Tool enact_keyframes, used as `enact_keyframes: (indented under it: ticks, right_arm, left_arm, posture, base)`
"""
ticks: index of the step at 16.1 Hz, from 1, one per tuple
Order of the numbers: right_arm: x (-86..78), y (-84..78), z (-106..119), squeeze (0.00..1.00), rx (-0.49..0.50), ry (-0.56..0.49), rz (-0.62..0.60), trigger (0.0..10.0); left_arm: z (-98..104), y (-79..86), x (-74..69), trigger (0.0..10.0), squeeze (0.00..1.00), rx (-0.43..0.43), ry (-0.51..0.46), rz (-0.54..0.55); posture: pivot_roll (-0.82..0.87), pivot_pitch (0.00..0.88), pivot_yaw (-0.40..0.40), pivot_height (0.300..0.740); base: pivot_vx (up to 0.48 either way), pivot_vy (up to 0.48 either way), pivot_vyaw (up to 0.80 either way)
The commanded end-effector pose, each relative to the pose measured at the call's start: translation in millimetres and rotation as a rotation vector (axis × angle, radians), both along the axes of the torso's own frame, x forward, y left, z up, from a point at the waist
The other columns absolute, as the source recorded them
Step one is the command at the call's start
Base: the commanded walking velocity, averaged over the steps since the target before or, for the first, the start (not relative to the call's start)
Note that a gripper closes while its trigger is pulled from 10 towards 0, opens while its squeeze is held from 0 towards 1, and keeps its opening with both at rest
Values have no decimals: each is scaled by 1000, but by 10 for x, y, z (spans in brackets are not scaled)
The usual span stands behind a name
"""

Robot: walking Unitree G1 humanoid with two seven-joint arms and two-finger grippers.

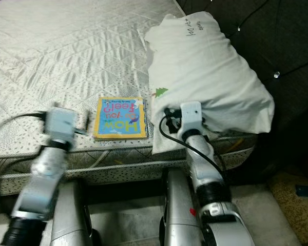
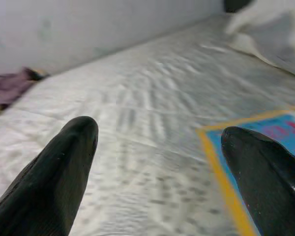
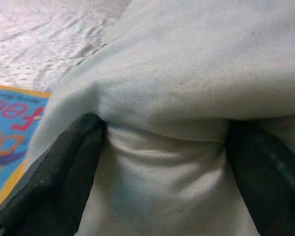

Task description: Clean up the room

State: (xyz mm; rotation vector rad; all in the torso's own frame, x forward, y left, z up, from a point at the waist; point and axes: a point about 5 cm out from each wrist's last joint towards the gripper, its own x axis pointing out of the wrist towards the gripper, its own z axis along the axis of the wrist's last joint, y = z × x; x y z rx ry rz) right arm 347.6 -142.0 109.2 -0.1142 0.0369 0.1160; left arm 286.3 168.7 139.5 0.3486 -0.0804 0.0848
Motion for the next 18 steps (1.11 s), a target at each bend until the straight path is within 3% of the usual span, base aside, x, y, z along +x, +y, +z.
enact_keyframes:
  ticks: [1, 2, 4, 6, 9, 10, 12, 13, 18]
  right_arm:
    - [79, -28, 150, 0, -33, -61, -44, 10000]
    - [82, -149, 89, 0, -51, -14, -113, 10000]
    - [37, -196, 44, 0, -32, 3, -115, 10000]
    - [-156, -290, -24, 0, -39, -27, -77, 10000]
    - [-219, -448, 85, 0, -79, -114, -126, 10000]
    - [-198, -457, 254, 0, -90, -196, -138, 10000]
    - [-162, -380, 416, 0, -71, -263, -132, 10000]
    - [-137, -252, 487, 0, -47, -284, -100, 10000]
    - [-42, 18, 491, 0, 20, -264, -40, 10000]
  left_arm:
    - [-4, 78, -43, 10000, 0, 3, -9, 37]
    - [-40, 123, -45, 10000, 0, 0, 0, 49]
    - [-47, 147, -41, 10000, 0, -12, -6, 58]
    - [14, 209, -64, 10000, 0, -36, -76, 95]
    - [75, 255, -144, 10000, 0, -59, -150, 149]
    - [114, 305, -191, 10000, 0, -89, -189, 180]
    - [135, 343, -237, 10000, 0, -108, -212, 197]
    - [148, 310, -243, 10000, 0, -126, -222, 171]
    - [160, 262, -234, 10000, 0, -148, -244, 172]
  posture:
    - [131, 0, -33, 471]
    - [136, 0, -34, 471]
    - [133, 0, -36, 471]
    - [122, 0, -40, 471]
    - [113, 0, -43, 471]
    - [107, 0, -39, 471]
    - [103, 0, -32, 471]
    - [107, 0, -32, 476]
    - [130, 0, -45, 533]
  base:
    - [0, 0, 0]
    - [0, 0, 0]
    - [0, 0, 0]
    - [0, 0, 0]
    - [0, 0, 0]
    - [0, 0, 0]
    - [0, 0, -431]
    - [0, 0, -431]
    - [0, 0, -81]
